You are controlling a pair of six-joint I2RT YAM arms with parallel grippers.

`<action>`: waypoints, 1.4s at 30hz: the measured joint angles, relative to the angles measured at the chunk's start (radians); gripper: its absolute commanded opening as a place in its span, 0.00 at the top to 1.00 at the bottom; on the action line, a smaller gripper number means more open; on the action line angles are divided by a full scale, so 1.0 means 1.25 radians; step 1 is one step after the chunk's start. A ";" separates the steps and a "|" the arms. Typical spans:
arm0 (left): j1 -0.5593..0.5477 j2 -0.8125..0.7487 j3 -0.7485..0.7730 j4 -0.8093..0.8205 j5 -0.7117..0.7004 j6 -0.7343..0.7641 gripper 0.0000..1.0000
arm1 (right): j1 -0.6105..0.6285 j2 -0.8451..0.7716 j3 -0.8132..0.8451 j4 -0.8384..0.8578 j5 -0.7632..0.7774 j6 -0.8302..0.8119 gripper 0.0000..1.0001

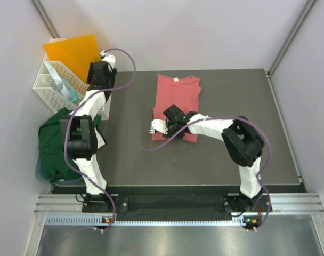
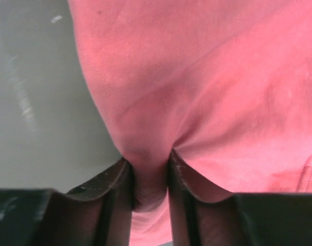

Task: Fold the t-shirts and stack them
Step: Grab one side of the 2/3 rectangular tshirt with right arm, then fold the long partially folded tshirt into a neat square

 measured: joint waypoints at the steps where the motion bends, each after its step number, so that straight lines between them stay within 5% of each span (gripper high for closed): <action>1: 0.001 0.004 0.007 0.002 0.002 0.001 0.22 | 0.000 0.000 0.007 -0.024 -0.008 -0.007 0.78; 7: 0.011 0.020 0.028 0.003 0.013 0.015 0.22 | 0.001 -0.006 0.122 -0.276 -0.114 -0.073 1.00; 14: 0.012 0.028 0.041 0.004 0.019 0.018 0.22 | 0.001 -0.010 0.370 -0.598 -0.256 -0.169 1.00; 20: 0.012 0.028 0.041 0.004 0.024 0.018 0.22 | 0.002 -0.055 0.426 -0.686 -0.295 -0.209 1.00; 42: 0.012 0.027 0.041 -0.006 0.039 0.010 0.23 | -0.076 0.092 0.476 -0.492 -0.049 -0.252 0.99</action>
